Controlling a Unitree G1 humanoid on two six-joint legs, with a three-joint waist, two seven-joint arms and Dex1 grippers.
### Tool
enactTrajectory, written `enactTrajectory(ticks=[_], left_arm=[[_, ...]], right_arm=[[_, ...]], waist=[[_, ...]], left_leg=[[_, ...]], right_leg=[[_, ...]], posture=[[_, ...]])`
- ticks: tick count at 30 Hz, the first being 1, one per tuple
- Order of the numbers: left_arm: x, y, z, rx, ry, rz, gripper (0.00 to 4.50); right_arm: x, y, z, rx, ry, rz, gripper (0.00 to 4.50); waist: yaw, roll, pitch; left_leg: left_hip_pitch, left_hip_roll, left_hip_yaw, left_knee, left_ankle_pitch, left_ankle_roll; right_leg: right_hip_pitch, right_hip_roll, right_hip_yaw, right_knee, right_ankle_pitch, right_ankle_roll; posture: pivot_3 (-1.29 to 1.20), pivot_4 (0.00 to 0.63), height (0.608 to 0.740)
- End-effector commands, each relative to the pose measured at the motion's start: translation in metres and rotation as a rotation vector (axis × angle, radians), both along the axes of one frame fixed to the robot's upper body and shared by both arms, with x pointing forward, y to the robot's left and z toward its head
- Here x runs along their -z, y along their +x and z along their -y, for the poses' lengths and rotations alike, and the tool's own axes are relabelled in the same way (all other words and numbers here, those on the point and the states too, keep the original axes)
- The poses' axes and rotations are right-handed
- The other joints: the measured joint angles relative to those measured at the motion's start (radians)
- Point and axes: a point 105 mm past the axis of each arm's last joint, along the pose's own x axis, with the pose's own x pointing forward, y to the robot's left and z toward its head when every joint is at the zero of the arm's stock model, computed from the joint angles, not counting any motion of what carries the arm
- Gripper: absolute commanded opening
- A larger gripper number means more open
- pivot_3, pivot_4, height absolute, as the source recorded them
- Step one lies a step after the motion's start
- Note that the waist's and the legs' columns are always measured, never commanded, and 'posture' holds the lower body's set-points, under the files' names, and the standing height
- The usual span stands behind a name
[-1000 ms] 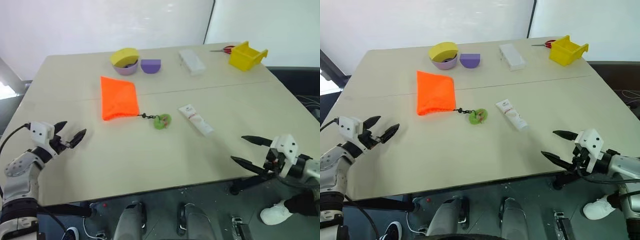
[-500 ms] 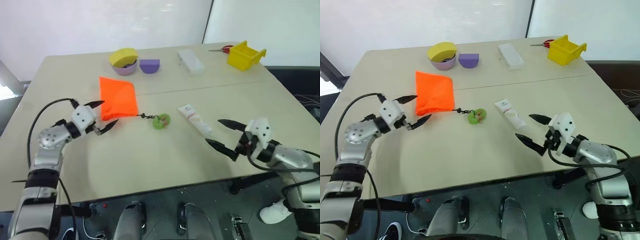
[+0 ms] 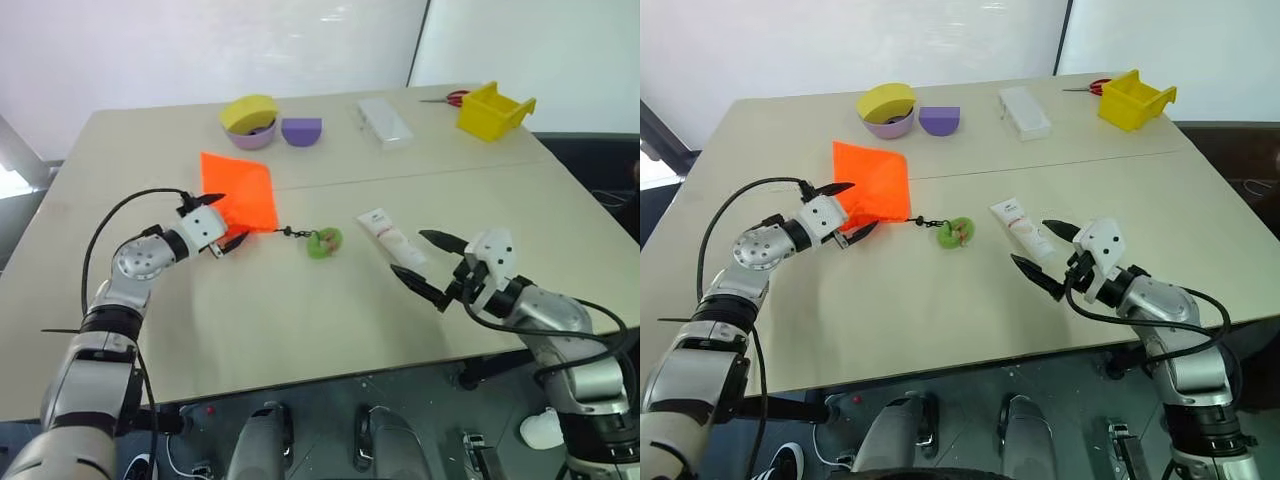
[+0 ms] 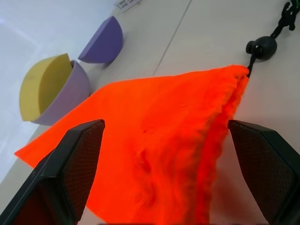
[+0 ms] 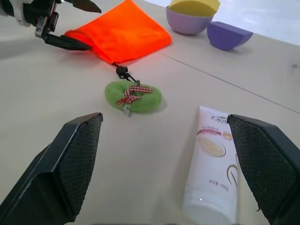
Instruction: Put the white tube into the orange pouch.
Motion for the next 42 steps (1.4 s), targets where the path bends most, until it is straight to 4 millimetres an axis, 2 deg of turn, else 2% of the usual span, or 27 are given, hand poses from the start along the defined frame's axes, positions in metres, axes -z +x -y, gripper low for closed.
enactTrajectory(ticks=[1,4,7,11,19,27,31,38,42], left_arm=[[-0.006,0.008,0.002,-0.031,0.020,0.034,4.50],[-0.010,0.012,0.010,-0.036,-0.010,0.058,3.62],[-0.016,0.015,0.012,-0.045,-0.016,0.083,2.10],[-0.012,0.015,0.004,-0.075,-0.018,0.066,0.13],[-0.009,0.015,0.003,-0.076,-0.044,0.038,0.05],[-0.028,0.005,0.016,0.024,-0.191,0.027,0.05],[-0.041,-0.013,0.026,0.105,-0.221,0.017,0.05],[-0.056,-0.038,0.030,0.148,-0.262,-0.019,0.05],[-0.068,-0.052,0.041,0.186,-0.298,-0.032,0.05]], right_arm=[[-0.018,-0.004,-0.003,-0.017,-0.025,0.086,4.45],[-0.022,-0.004,-0.008,-0.039,-0.008,0.087,4.50],[-0.017,-0.008,-0.010,-0.059,-0.009,0.067,4.50],[-0.015,-0.007,-0.009,-0.045,-0.005,0.065,4.50],[-0.016,-0.005,-0.006,-0.037,-0.019,0.073,4.50],[-0.015,-0.002,-0.003,-0.021,-0.029,0.082,4.50],[-0.015,-0.001,-0.002,-0.021,-0.033,0.086,4.50],[-0.014,0.003,-0.001,-0.018,-0.040,0.093,4.50],[-0.012,0.004,-0.002,-0.020,-0.038,0.093,4.50]], waist=[[0.000,0.000,0.000],[0.001,0.000,0.000],[0.000,0.000,0.000],[-0.001,0.000,0.000],[0.001,0.000,0.000],[-0.001,0.000,0.000],[-0.003,0.000,0.000],[-0.001,0.000,0.000],[0.001,0.000,0.000]], left_leg=[[0.000,0.000,0.000,0.000,0.000,0.000],[0.000,0.000,0.000,0.000,0.000,0.000],[0.000,0.000,0.000,0.001,0.000,0.000],[0.000,0.000,0.000,0.001,0.000,0.000],[0.000,0.000,0.000,0.001,0.000,0.000],[0.000,0.000,0.000,0.002,0.000,0.000],[0.000,0.000,0.000,0.002,0.000,0.000],[0.001,0.000,0.000,0.002,0.000,0.000],[0.001,0.000,0.000,0.004,0.000,0.000]], right_leg=[[0.000,0.000,0.000,0.000,0.000,0.000],[0.000,0.000,0.000,0.000,0.001,0.001],[0.000,0.000,0.000,0.001,0.001,0.001],[0.000,0.000,0.000,0.001,0.001,0.001],[0.000,0.000,0.000,0.001,0.001,0.001],[0.000,0.000,0.000,0.002,0.000,0.001],[0.000,0.000,0.000,0.002,0.001,0.001],[0.000,0.000,0.001,0.003,0.000,-0.001],[0.001,0.000,0.001,0.003,0.000,-0.001]], posture=[[0.00,0.150,0.740],[0.00,0.150,0.740],[0.00,0.150,0.740],[0.00,0.150,0.740],[0.00,0.150,0.740],[0.00,0.150,0.740],[0.00,0.150,0.740],[0.00,0.150,0.740],[0.00,0.150,0.740]])
